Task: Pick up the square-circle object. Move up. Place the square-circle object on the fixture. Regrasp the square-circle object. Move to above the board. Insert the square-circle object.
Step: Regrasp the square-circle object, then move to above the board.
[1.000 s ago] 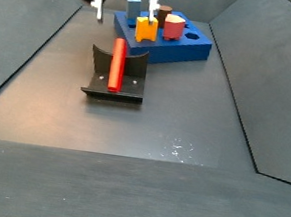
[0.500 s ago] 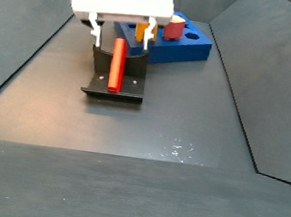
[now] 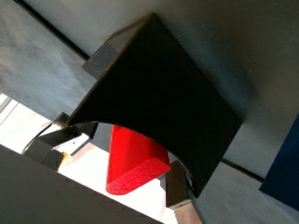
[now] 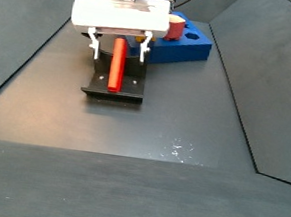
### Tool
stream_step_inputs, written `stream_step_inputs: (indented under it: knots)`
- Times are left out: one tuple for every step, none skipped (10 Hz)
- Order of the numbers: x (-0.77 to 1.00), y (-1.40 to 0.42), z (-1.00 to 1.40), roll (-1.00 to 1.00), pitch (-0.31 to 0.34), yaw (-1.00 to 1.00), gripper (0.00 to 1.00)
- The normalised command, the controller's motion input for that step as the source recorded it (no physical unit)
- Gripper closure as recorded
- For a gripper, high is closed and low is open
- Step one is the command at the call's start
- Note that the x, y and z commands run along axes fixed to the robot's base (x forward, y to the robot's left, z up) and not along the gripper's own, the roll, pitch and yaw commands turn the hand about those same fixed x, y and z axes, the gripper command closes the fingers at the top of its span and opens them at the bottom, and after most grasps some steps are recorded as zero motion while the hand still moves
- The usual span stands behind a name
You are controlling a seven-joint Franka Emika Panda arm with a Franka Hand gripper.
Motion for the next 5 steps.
stream_step_inputs:
  knots:
    - [0.01,-0.01,-0.18,0.05,0.016,0.02,0.00]
    - [0.01,-0.01,-0.18,0.05,0.016,0.02,0.00]
    - [0.01,-0.01,-0.18,0.05,0.016,0.02,0.00]
    - [0.00,0.00,0.00,0.00,0.000,0.00,1.00]
    - [0.43,0.14,1.00,-0.30,0.264,-0.08,1.00]
